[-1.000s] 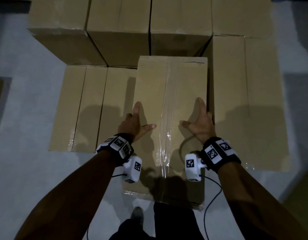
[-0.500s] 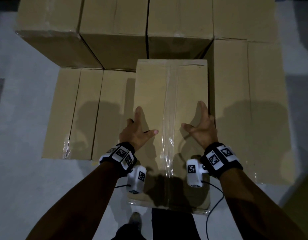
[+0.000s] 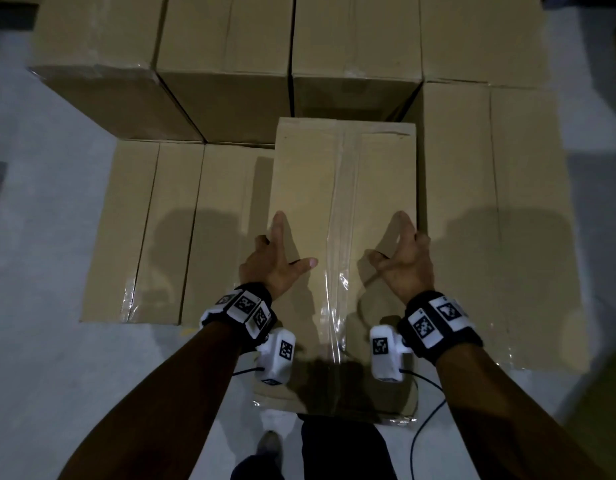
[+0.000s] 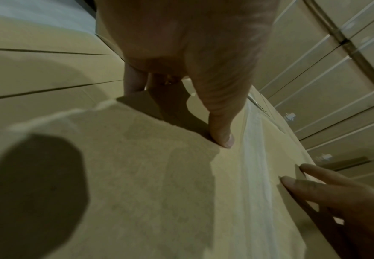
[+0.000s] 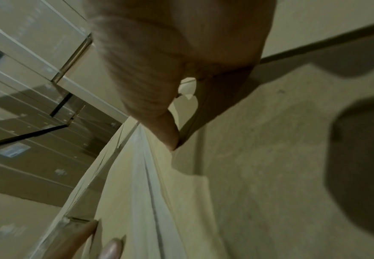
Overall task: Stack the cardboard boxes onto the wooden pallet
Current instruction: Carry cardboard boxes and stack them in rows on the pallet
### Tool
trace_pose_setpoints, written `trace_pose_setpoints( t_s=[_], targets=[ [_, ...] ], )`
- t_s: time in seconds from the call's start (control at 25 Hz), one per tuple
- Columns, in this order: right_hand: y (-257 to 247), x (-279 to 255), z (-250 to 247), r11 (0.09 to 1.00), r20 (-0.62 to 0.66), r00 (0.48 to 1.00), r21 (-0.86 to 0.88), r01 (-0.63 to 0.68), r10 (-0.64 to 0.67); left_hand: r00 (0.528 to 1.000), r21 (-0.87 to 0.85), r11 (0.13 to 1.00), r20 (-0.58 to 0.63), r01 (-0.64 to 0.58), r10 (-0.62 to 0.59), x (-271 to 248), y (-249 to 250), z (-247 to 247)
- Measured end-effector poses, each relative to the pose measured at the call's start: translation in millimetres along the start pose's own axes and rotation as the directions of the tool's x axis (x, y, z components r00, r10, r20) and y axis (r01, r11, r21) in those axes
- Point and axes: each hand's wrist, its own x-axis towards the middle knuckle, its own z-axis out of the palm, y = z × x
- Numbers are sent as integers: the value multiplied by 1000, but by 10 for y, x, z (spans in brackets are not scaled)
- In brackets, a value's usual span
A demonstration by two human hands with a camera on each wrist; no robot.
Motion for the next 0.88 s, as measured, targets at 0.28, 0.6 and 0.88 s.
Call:
trace_pose_setpoints(
  t_s=[0.28, 0.6, 0.88],
  targets=[
    [211, -386, 27, 884, -48, 995, -465, 56, -88, 999, -56, 998, -25, -22, 21, -97, 80, 122],
    [727, -848, -13, 838, 66, 990, -527, 141, -125, 999, -54, 998, -33, -43, 41, -539, -113, 353],
    [1323, -1497, -9, 856, 20, 985, -492, 158, -170, 996, -28, 996, 15, -86, 87, -1311, -571, 780]
  ],
)
